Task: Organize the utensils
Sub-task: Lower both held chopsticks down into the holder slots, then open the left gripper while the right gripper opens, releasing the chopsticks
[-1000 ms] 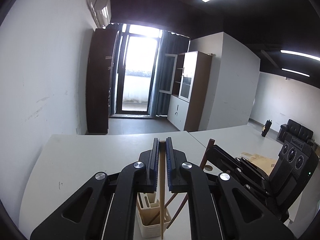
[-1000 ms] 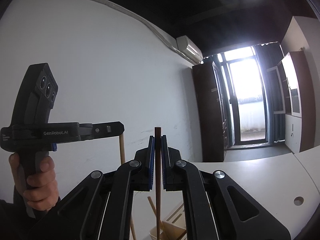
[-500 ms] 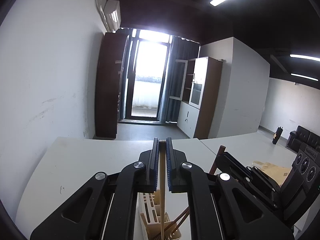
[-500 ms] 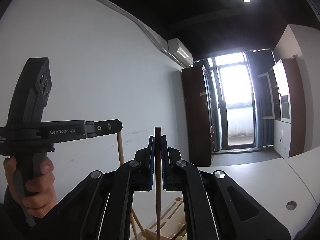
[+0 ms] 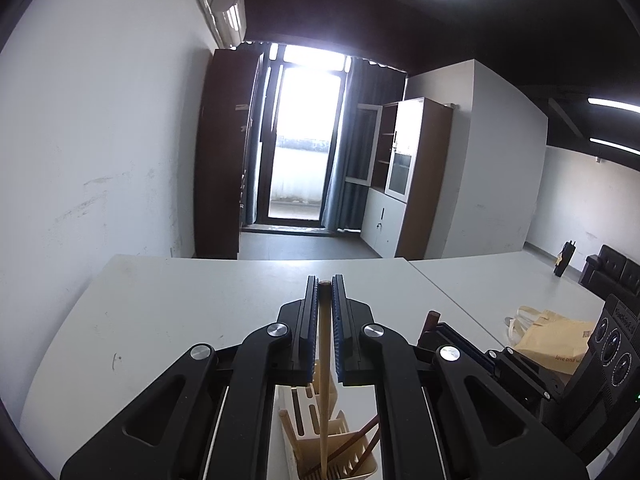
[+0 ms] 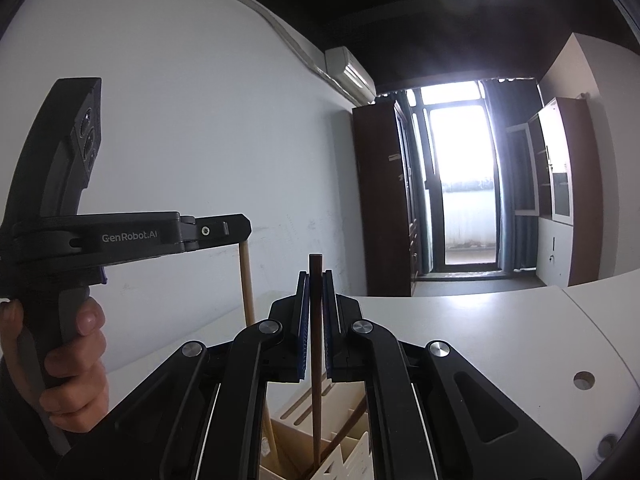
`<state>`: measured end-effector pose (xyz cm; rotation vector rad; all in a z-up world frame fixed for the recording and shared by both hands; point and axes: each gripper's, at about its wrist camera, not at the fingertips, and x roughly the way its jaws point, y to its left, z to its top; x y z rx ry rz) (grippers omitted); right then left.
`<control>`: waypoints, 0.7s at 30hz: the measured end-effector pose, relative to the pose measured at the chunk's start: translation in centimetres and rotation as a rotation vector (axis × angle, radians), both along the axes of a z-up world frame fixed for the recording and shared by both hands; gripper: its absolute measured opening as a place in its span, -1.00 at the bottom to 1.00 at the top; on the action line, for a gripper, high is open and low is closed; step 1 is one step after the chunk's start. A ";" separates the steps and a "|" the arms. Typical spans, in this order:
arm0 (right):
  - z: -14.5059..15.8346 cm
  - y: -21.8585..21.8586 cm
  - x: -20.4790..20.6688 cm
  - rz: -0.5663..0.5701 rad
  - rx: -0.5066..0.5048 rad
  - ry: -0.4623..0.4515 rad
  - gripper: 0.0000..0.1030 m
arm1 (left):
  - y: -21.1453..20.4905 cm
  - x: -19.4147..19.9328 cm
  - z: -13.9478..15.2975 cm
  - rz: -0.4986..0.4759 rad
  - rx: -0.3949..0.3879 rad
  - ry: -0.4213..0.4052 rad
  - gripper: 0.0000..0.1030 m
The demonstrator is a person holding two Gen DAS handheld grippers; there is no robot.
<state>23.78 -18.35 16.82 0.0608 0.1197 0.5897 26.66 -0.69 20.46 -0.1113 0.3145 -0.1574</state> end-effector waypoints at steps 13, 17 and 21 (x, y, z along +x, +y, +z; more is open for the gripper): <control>-1.7 0.8 -0.2 -0.007 -0.039 0.047 -0.86 | 0.7 1.3 -4.1 0.004 0.017 0.098 -0.88; -1.9 1.0 -0.1 -0.008 -0.050 0.058 -0.86 | 0.9 1.4 -4.9 0.003 0.027 0.117 -0.88; -2.4 1.4 0.0 -0.013 -0.064 0.065 -0.86 | 1.0 1.5 -5.6 0.007 0.031 0.130 -0.87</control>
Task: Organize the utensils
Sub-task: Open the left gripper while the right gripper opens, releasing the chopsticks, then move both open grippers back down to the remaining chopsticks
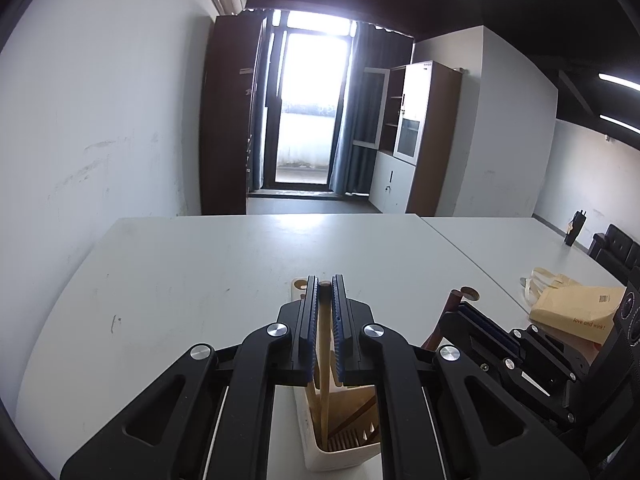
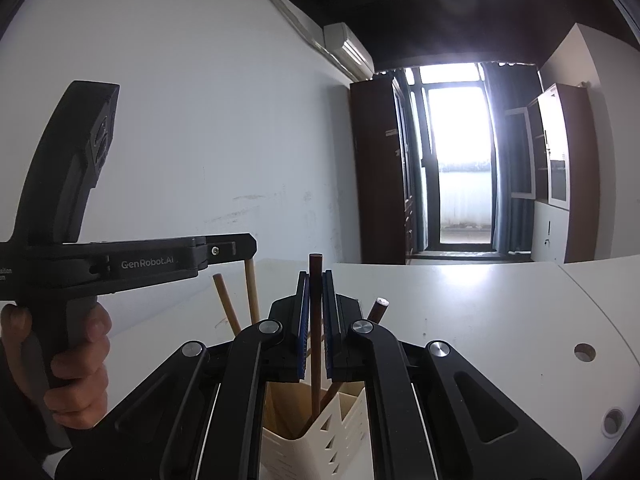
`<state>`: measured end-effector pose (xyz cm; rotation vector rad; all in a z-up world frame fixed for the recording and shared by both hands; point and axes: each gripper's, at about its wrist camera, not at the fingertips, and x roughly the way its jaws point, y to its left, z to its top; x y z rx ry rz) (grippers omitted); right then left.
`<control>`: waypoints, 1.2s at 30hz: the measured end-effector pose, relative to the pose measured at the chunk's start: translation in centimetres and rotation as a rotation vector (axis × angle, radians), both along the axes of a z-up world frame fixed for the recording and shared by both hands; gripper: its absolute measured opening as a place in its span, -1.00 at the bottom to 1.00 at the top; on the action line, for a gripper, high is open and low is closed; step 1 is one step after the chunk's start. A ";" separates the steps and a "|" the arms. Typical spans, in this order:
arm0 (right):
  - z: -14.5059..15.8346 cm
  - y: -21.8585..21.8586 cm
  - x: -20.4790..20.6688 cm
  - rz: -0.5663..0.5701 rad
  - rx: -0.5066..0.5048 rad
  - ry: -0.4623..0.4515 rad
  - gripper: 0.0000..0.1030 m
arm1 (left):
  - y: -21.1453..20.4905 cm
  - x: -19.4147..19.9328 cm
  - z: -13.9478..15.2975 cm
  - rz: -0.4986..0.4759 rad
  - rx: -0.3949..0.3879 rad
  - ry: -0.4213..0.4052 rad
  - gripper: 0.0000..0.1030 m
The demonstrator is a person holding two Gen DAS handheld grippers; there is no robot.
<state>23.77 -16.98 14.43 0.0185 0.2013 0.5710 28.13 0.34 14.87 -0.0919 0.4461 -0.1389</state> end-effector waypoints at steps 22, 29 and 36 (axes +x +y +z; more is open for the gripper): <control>1.5 -0.6 -2.2 -0.013 -0.002 -0.030 0.30 | 0.5 -5.0 1.9 0.064 0.045 -0.098 0.82; 0.9 -2.4 -4.8 -0.030 -0.023 -0.050 0.64 | 2.8 -8.3 0.5 0.116 0.046 -0.036 0.89; -3.0 -3.2 -5.2 0.026 -0.138 0.122 0.70 | 3.8 -9.7 -5.8 0.133 0.061 0.184 0.89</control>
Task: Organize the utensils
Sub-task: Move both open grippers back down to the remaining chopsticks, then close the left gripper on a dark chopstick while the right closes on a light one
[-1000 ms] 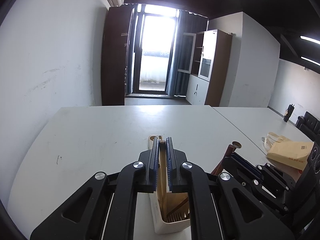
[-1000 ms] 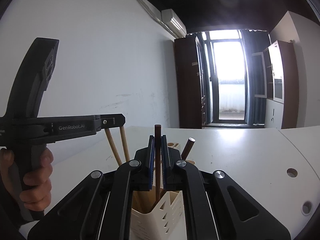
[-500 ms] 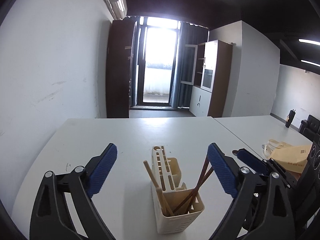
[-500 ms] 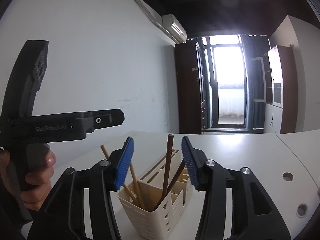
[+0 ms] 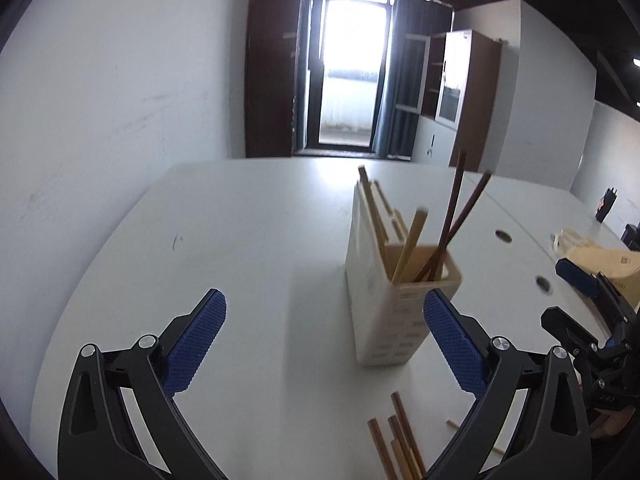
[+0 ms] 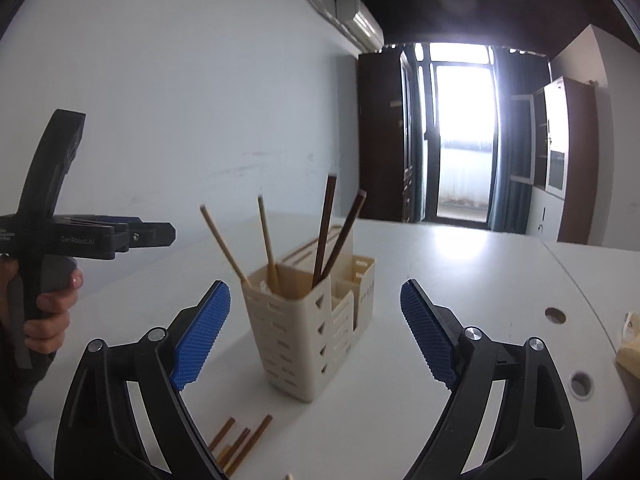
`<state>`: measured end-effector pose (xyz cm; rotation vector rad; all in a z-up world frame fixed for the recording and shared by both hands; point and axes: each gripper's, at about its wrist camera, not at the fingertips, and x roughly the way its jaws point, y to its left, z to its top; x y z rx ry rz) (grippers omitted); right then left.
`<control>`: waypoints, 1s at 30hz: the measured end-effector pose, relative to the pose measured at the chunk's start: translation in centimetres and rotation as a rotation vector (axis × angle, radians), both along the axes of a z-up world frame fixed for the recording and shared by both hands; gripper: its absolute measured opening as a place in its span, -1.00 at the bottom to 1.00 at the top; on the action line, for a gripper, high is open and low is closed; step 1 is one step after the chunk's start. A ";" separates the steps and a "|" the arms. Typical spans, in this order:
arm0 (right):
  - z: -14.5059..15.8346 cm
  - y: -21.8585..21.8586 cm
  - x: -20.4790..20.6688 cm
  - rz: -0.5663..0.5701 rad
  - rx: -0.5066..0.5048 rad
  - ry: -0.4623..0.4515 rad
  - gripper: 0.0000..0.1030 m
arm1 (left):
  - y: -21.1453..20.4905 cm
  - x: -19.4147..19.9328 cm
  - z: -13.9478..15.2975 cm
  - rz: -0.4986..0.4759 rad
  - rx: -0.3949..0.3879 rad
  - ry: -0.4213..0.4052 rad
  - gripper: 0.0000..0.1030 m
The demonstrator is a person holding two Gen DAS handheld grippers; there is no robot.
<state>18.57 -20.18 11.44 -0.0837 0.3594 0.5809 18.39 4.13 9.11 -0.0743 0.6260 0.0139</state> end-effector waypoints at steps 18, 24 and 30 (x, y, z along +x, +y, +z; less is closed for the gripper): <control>-13.3 1.8 -0.6 0.120 -0.240 0.435 -0.08 | -4.2 2.1 -14.8 -0.086 0.012 0.515 0.28; -14.8 2.4 -1.0 0.138 -0.287 0.472 -0.33 | -3.7 2.1 -15.8 -0.075 -0.002 0.537 0.20; -16.1 2.4 -1.0 0.124 -0.316 0.488 -0.75 | -3.1 1.8 -15.7 -0.043 0.014 0.515 -0.11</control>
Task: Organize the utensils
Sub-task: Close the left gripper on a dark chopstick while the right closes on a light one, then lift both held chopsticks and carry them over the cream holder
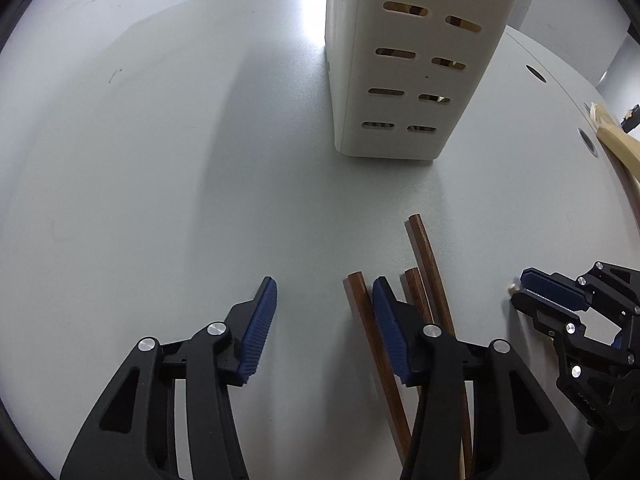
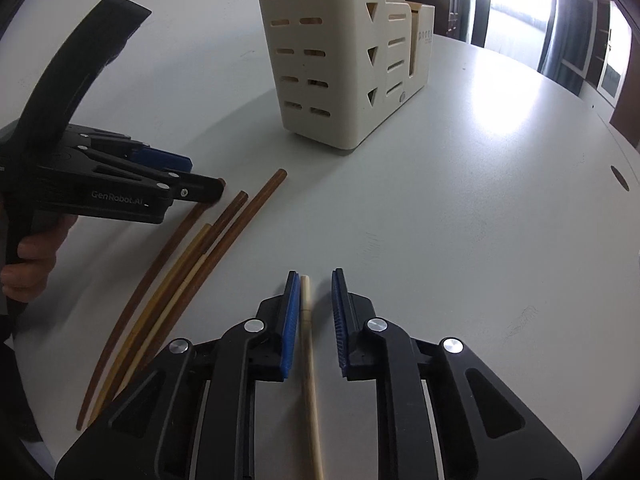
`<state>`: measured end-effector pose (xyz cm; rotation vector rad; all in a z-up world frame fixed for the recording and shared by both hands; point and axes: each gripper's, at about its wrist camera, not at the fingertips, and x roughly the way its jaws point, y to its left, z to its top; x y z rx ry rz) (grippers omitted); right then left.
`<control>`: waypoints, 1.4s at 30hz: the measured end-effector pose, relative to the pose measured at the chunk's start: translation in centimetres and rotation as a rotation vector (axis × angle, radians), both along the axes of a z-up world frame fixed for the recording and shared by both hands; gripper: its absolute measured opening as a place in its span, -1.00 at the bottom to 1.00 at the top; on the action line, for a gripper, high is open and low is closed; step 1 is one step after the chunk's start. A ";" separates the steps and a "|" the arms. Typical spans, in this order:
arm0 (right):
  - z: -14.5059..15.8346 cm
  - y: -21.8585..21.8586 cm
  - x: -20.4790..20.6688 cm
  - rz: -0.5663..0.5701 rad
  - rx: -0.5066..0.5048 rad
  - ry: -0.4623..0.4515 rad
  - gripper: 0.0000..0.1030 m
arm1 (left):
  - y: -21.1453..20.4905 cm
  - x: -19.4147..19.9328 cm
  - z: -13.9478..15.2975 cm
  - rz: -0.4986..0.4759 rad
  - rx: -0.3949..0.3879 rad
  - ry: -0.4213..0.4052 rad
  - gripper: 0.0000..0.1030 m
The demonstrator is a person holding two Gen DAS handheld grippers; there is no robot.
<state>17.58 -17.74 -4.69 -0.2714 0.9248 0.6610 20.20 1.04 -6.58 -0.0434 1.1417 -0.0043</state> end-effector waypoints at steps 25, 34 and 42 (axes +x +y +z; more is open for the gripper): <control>7.9 -5.3 -0.9 -0.088 0.396 -0.119 -0.90 | 1.8 -2.7 7.4 -0.041 -0.235 -0.174 -0.87; 12.1 -4.8 -2.1 -0.074 0.503 -0.227 -0.90 | 2.2 -5.0 12.2 -0.057 -0.264 -0.296 -0.87; 14.7 -4.7 -2.8 -0.061 0.549 -0.298 -0.91 | 2.2 -6.5 15.8 -0.076 -0.262 -0.392 -0.87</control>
